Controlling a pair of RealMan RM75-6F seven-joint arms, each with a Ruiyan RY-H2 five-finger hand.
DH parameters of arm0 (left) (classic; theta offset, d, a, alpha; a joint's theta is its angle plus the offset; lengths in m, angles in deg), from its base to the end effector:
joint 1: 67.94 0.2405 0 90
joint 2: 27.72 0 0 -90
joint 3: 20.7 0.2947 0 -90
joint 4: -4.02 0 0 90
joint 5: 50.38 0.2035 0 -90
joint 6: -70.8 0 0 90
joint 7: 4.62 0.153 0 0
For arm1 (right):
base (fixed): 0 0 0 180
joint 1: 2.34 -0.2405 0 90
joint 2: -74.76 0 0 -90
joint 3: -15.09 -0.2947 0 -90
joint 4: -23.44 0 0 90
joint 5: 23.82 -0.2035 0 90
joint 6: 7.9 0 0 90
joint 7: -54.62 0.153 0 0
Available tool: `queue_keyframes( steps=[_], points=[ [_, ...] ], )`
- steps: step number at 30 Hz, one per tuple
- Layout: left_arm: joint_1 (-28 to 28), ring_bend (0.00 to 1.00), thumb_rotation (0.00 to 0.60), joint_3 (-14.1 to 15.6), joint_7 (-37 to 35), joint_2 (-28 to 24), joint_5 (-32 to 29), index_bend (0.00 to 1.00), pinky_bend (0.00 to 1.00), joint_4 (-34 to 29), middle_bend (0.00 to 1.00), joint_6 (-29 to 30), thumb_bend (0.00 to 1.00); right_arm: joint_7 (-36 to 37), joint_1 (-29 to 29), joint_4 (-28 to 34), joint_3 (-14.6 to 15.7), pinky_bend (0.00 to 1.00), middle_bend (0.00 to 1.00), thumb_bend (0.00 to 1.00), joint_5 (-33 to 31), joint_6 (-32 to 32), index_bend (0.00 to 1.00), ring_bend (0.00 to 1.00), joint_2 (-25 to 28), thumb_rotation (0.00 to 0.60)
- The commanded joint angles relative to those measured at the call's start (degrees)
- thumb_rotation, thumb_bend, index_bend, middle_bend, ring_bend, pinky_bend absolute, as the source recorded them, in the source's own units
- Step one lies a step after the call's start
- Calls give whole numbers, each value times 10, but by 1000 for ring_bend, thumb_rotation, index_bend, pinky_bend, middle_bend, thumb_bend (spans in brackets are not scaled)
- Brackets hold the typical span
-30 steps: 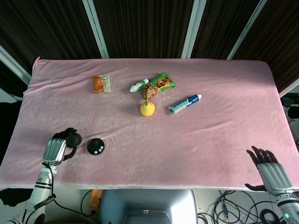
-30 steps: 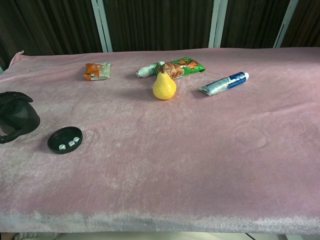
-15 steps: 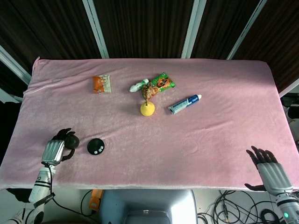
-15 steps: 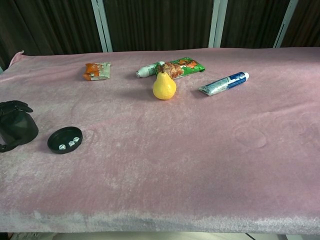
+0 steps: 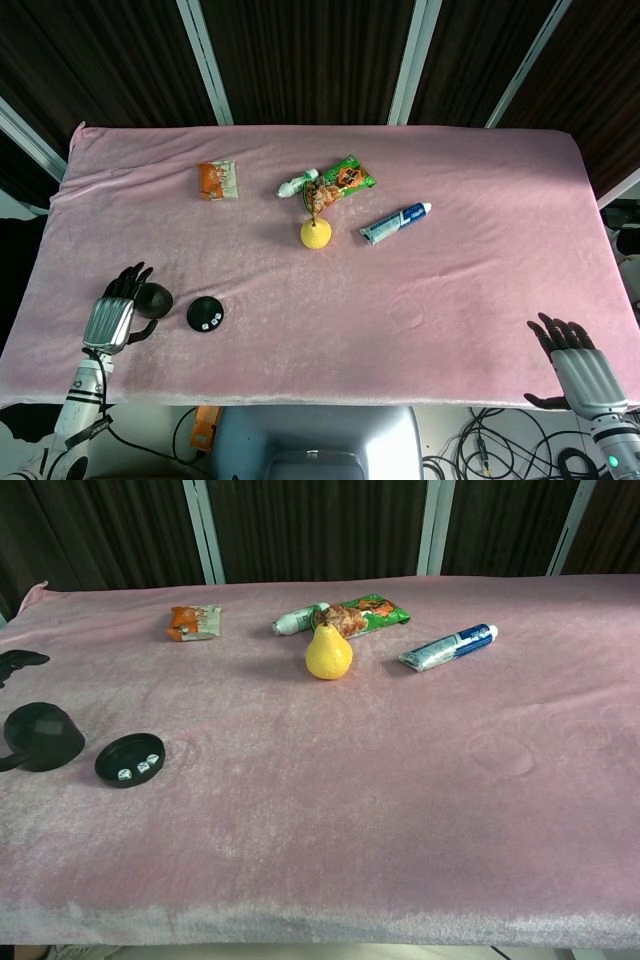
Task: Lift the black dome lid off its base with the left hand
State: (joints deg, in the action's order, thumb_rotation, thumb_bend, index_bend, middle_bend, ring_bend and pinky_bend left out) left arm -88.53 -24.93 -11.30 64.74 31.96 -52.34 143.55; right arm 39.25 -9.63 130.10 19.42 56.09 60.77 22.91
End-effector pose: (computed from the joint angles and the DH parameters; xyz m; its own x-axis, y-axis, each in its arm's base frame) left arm -0.3564 0.3036 0.0362 0.4094 0.0717 0.9095 0.9081 -0.1282 -0.3987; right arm -0.3378 -0.1648 0.1828 0.5491 -0.3934 0.7373 -0.8083 -0.0259 0.5882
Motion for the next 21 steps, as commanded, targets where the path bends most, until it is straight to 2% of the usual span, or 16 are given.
queue_keyframes(
  steps=[1, 5, 7, 10, 14, 18, 21],
  points=[
    [8, 0, 600, -2, 28, -23, 16, 24, 174, -23, 0, 40, 271, 1, 0, -1, 0, 179, 0, 101, 1, 1, 0, 0, 0, 600],
    [24, 1, 600, 6, 44, -46, 68, 133, 167, -16, 0, 132, 315, 0, 1, -1, 0, 179, 0, 101, 0, 2, 0, 0, -1, 600],
    [35, 1, 600, 15, 62, -63, 94, 146, 147, -6, 0, 175, 316, 1, 2, -1, -1, 179, 0, 101, 1, 4, 0, 0, -1, 600],
    [54, 0, 600, 24, 77, -85, 102, 152, 121, -9, 10, 201, 316, 3, 4, -2, -2, 179, 0, 101, 5, 12, 0, 0, -3, 600],
    [68, 27, 600, 36, 77, -135, 80, 171, 117, -90, 50, 165, 319, 3, 6, -5, -2, 179, 0, 101, 9, 18, 0, 0, -9, 600],
    [75, 76, 600, 46, 107, -185, 54, 199, 118, -179, 98, 119, 321, -1, 8, -6, 1, 179, 0, 101, 11, 17, 0, 0, -10, 600],
    [79, 84, 600, 46, 130, -199, 41, 202, 120, -210, 106, 107, 323, -1, 10, -7, 3, 179, 0, 101, 15, 19, 0, 0, -9, 600]
  ],
)
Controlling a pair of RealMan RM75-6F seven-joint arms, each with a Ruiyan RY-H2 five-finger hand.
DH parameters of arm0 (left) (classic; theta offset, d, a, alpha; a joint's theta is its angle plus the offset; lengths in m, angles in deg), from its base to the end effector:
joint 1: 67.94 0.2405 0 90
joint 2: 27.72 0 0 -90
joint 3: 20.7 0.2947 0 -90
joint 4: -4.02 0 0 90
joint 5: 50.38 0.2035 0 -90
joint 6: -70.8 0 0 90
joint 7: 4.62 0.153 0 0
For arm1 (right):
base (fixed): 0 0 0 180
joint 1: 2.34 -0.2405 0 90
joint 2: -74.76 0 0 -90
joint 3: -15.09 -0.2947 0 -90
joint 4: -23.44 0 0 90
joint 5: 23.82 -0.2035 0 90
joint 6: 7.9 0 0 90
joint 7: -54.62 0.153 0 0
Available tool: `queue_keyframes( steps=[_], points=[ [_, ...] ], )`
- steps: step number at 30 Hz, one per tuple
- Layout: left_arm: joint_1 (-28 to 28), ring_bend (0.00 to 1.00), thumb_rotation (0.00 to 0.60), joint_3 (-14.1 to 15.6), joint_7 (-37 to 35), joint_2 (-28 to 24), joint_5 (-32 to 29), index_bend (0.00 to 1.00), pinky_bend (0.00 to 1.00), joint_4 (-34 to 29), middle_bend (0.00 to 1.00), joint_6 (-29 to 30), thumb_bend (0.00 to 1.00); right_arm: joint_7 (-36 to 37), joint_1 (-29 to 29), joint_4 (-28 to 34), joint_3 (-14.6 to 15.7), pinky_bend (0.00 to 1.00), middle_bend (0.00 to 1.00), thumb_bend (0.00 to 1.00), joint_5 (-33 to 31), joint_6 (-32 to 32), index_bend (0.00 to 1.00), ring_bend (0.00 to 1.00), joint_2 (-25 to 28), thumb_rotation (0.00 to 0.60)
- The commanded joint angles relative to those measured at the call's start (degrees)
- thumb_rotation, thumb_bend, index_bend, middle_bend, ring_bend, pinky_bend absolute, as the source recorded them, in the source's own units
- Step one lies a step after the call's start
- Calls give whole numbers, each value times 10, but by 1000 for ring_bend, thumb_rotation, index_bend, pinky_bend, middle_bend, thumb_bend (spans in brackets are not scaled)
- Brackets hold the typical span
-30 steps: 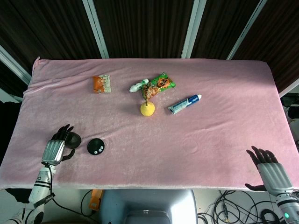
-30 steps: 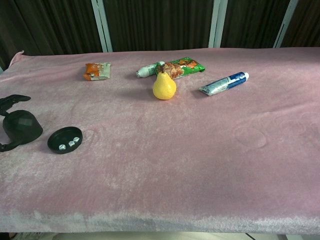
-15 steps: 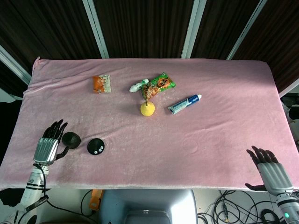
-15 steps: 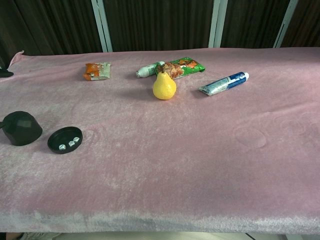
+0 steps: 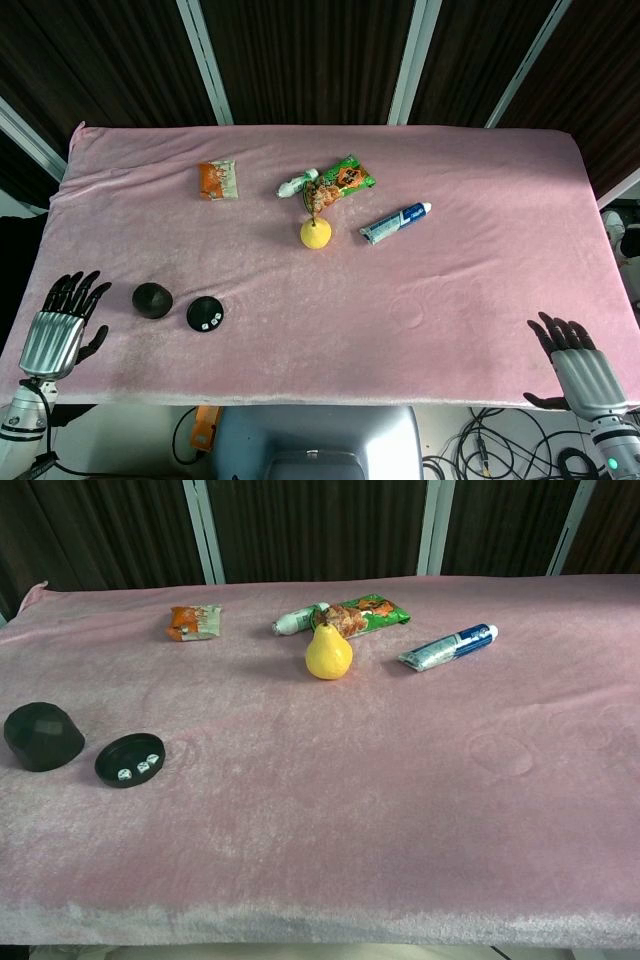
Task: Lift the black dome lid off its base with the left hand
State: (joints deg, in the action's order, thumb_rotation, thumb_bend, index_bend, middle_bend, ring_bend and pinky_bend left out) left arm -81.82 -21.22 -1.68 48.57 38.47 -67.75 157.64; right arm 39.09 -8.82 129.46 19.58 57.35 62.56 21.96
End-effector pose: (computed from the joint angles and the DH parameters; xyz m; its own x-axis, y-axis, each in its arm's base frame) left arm -0.3519 0.2462 0.1335 0.5650 -0.0906 0.8201 0.8013 -0.1769 -0.5716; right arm -0.3376 -0.1615 0.1809 0.5553 -0.3711 0.7443 -0.8083 -0.0303 0.5880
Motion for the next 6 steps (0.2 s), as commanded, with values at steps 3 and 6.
queue_keyframes(
  steps=[3, 6],
  points=[
    [12, 87, 600, 5, 42, -49, -39, 206, 125, -75, 113, -52, 324, -2, -1, -2, 0, 179, 0, 101, 0, -2, 0, 0, -3, 600],
    [12, 94, 600, 8, 48, -56, -45, 206, 126, -87, 120, -65, 324, -5, -1, -2, 0, 179, 0, 101, -2, -2, 0, 0, -4, 600]
  ],
)
